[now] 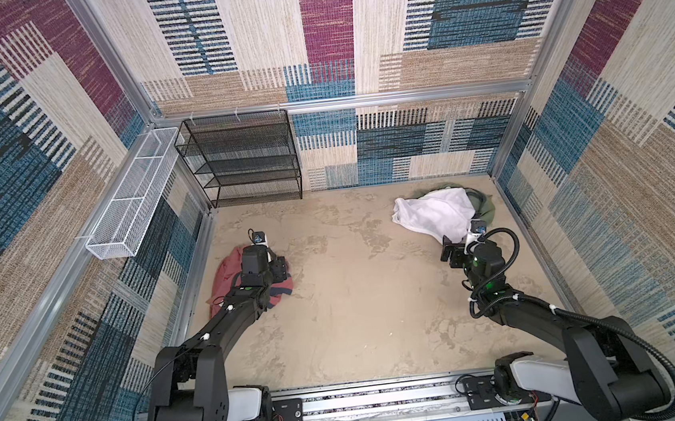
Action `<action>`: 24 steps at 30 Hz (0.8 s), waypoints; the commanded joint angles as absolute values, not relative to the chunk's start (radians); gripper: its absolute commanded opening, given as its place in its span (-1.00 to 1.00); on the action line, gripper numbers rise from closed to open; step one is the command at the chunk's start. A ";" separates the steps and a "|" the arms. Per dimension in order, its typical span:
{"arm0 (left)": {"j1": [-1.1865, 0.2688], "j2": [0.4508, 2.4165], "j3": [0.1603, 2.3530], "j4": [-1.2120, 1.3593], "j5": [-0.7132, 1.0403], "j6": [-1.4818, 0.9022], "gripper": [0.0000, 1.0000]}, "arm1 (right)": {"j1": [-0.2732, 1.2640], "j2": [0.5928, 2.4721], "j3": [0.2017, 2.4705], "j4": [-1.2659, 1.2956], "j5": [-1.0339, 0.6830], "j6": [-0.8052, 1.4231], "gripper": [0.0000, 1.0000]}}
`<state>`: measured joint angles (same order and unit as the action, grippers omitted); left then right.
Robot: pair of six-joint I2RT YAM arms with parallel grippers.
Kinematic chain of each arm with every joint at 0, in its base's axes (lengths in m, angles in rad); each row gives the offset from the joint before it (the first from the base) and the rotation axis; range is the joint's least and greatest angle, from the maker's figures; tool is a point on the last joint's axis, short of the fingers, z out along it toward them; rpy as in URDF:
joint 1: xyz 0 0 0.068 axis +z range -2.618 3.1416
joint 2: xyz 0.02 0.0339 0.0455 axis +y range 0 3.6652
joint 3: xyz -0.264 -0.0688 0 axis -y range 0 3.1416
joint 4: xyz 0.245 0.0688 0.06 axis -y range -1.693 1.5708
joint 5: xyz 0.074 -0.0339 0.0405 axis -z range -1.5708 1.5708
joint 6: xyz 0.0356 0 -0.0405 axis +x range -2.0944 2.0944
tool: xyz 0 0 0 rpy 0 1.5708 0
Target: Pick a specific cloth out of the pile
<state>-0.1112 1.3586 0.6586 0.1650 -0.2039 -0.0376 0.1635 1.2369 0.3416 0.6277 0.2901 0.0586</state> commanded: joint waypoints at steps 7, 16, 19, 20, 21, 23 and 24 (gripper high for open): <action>-0.043 1.412 0.579 0.452 -0.152 0.040 0.56 | 0.143 1.368 0.261 1.003 0.302 -0.022 1.00; 0.002 1.512 0.459 0.735 -0.093 0.002 0.54 | 0.099 1.448 0.152 1.342 0.246 -0.058 1.00; 0.018 1.537 0.419 0.828 -0.077 -0.011 0.55 | 0.061 1.468 0.139 1.359 0.196 -0.024 1.00; 0.024 1.532 0.419 0.818 -0.071 -0.020 0.54 | 0.053 1.477 0.150 1.350 0.185 -0.018 1.00; 0.032 1.538 0.417 0.831 -0.063 -0.024 0.55 | 0.043 1.504 0.158 1.352 0.169 -0.011 1.00; 0.033 1.534 0.415 0.829 -0.061 -0.026 0.55 | 0.037 1.553 0.188 1.353 0.146 -0.016 1.00; 0.033 1.537 0.414 0.833 -0.061 -0.026 0.55 | 0.022 1.531 0.199 1.295 0.111 -0.006 1.00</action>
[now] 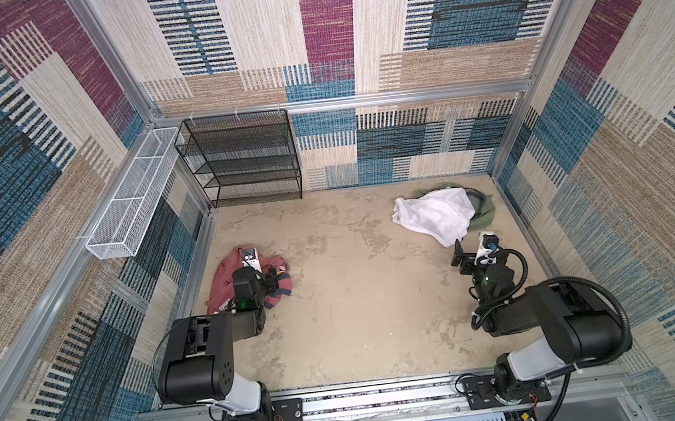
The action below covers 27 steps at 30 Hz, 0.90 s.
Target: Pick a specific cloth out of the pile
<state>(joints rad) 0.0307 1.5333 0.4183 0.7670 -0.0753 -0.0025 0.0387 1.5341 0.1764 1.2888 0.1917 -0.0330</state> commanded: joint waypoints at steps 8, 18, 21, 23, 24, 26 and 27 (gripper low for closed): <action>0.033 1.536 0.417 0.831 -0.061 -0.025 0.54 | 0.012 1.533 0.199 1.302 0.101 -0.004 1.00; 0.034 1.536 0.416 0.831 -0.061 -0.027 0.54 | 0.012 1.535 0.199 1.306 0.101 -0.003 1.00; 0.033 1.536 0.416 0.831 -0.061 -0.026 0.54 | 0.012 1.537 0.201 1.301 0.100 -0.004 1.00; 0.034 1.536 0.416 0.831 -0.061 -0.026 0.54 | 0.012 1.538 0.203 1.300 0.100 -0.004 1.00; 0.034 1.537 0.416 0.831 -0.060 -0.026 0.53 | 0.012 1.538 0.202 1.301 0.101 -0.005 1.00; 0.033 1.536 0.417 0.831 -0.061 -0.026 0.53 | 0.012 1.536 0.199 1.304 0.100 -0.005 1.00; 0.034 1.536 0.417 0.831 -0.060 -0.027 0.53 | 0.013 1.535 0.199 1.304 0.100 -0.003 1.00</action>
